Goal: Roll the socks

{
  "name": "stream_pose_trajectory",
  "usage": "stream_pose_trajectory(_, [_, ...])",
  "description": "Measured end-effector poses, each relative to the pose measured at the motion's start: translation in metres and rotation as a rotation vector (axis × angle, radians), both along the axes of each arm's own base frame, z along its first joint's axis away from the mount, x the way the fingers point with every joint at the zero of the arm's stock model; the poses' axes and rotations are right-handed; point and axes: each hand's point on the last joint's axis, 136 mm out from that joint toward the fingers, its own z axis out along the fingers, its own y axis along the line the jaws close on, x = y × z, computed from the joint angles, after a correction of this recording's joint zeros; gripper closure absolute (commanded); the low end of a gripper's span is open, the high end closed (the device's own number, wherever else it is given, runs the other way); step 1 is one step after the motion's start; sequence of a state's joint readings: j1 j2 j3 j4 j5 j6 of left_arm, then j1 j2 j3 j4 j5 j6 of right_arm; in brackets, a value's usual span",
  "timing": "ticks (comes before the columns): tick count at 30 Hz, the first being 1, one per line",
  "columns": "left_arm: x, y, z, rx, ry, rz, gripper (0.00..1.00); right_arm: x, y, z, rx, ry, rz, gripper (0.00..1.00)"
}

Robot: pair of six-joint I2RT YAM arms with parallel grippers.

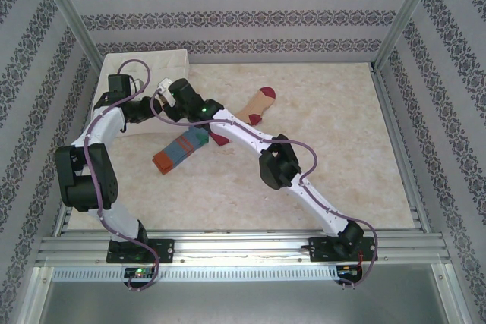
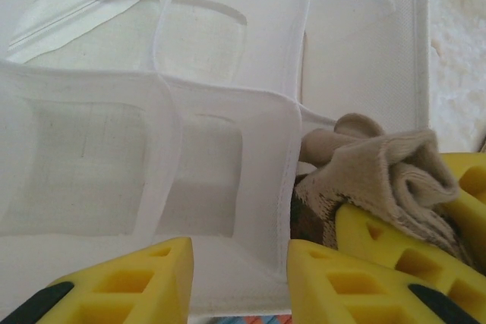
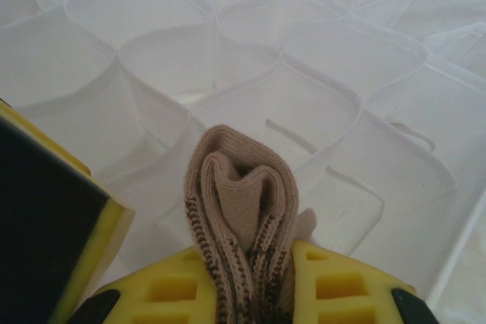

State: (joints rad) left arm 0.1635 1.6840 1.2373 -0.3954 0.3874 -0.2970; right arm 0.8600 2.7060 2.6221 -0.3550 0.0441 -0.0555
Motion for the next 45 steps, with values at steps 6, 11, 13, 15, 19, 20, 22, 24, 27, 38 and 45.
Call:
stream_pose_trajectory(6, [0.000, 0.000, 0.000, -0.001, -0.001, -0.001, 0.63, 0.002, -0.003, -0.005, 0.000, 0.015, -0.022, 0.83])
stream_pose_trajectory(11, [0.001, 0.000, 0.000, 0.000, -0.005, -0.001, 0.63, 0.005, -0.008, -0.012, -0.016, 0.028, -0.037, 0.69])
stream_pose_trajectory(13, [0.001, 0.000, 0.000, 0.000, -0.005, -0.001, 0.63, 0.005, -0.008, -0.012, -0.014, 0.030, -0.040, 0.59])
stream_pose_trajectory(15, [0.001, 0.000, 0.000, 0.000, -0.004, 0.000, 0.63, 0.007, -0.009, -0.011, -0.005, 0.031, -0.048, 0.52])
stream_pose_trajectory(19, [0.001, 0.000, 0.000, 0.000, -0.004, 0.000, 0.63, 0.010, -0.011, -0.010, 0.011, 0.041, -0.065, 0.41])
stream_pose_trajectory(20, [0.000, 0.000, 0.000, 0.000, -0.004, 0.000, 0.63, 0.011, -0.012, -0.010, 0.012, 0.040, -0.069, 0.40])
stream_pose_trajectory(22, [0.000, 0.000, -0.001, 0.000, -0.003, 0.000, 0.63, 0.012, -0.013, -0.010, 0.018, 0.044, -0.077, 0.36])
stream_pose_trajectory(24, [0.000, 0.000, -0.001, 0.000, -0.004, 0.000, 0.63, 0.014, -0.014, -0.010, 0.024, 0.049, -0.086, 0.33])
stream_pose_trajectory(27, [0.000, 0.001, -0.001, 0.000, -0.004, 0.001, 0.63, 0.014, -0.015, -0.009, 0.028, 0.052, -0.094, 0.32])
stream_pose_trajectory(38, [0.001, 0.000, 0.002, 0.007, -0.014, -0.014, 0.60, 0.013, -0.019, 0.008, 0.081, 0.100, -0.109, 0.31])
stream_pose_trajectory(45, [0.006, 0.000, 0.016, 0.021, -0.035, -0.032, 0.60, 0.005, -0.029, 0.097, 0.254, 0.130, -0.085, 0.33])
